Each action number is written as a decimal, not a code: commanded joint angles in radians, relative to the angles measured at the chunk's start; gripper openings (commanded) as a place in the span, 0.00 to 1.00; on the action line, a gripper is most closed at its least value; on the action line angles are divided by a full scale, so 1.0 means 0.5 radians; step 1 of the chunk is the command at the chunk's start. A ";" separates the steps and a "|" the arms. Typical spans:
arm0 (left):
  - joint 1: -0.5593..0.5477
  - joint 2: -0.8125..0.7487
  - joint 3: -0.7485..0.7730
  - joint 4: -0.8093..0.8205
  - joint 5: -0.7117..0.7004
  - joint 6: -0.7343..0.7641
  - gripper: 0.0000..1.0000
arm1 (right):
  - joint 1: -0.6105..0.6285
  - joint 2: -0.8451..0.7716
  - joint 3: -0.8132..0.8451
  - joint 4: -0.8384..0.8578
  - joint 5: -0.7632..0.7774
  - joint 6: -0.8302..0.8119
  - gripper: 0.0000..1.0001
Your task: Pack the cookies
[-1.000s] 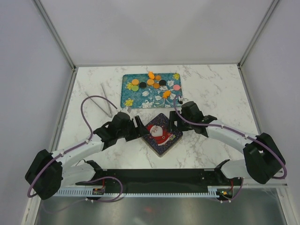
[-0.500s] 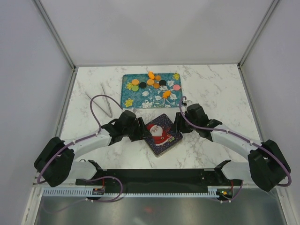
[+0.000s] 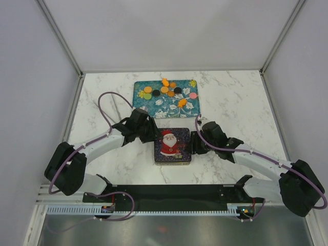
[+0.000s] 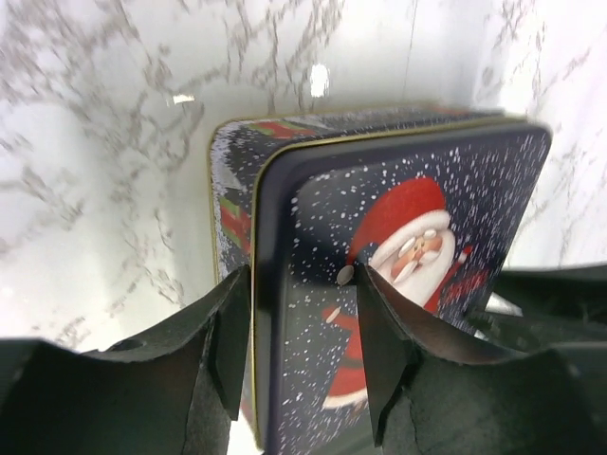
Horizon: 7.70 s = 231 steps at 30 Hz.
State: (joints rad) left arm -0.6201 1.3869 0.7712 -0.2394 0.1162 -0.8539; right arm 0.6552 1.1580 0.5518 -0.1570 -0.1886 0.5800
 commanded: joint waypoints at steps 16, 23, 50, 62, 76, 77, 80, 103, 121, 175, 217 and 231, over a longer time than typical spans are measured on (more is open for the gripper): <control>0.019 0.135 0.200 0.169 0.185 0.149 0.47 | 0.227 -0.070 0.047 0.449 -0.362 0.236 0.57; 0.019 0.150 0.093 0.190 0.124 0.162 0.46 | 0.227 -0.125 0.090 0.467 -0.304 0.294 0.66; 0.025 0.116 0.025 0.255 0.179 0.205 0.62 | 0.095 -0.263 0.075 -0.054 0.534 0.288 0.76; 0.016 0.147 0.084 0.239 0.317 0.263 0.66 | 0.086 -0.159 0.004 0.010 0.454 0.294 0.77; -0.005 0.162 0.170 0.187 0.409 0.318 0.60 | 0.089 -0.052 -0.027 0.127 0.414 0.306 0.68; -0.005 0.159 0.170 0.181 0.409 0.321 0.59 | 0.089 -0.055 -0.027 0.127 0.417 0.306 0.68; -0.005 0.153 0.173 0.172 0.412 0.327 0.58 | 0.089 -0.049 -0.027 0.127 0.417 0.303 0.68; -0.107 0.257 0.225 0.147 0.363 0.355 0.62 | 0.089 -0.027 -0.122 0.210 0.411 0.316 0.63; -0.266 0.307 0.194 0.144 0.157 0.318 0.64 | 0.083 0.022 -0.324 0.446 0.329 0.374 0.53; -0.260 0.224 0.203 0.169 0.133 0.272 0.64 | -0.046 -0.644 -0.806 0.464 -0.298 0.650 0.75; -0.061 0.178 0.222 0.101 0.084 0.361 0.64 | -0.148 -0.475 0.068 -0.293 -0.046 0.178 0.51; -0.061 0.217 0.256 0.092 0.102 0.361 0.64 | -0.132 -0.227 -0.001 0.568 -0.877 0.481 0.00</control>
State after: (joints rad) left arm -0.6518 1.5021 0.8574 -0.2100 0.1417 -0.6865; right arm 0.5865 1.0206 0.6090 -0.0635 -0.5301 0.7532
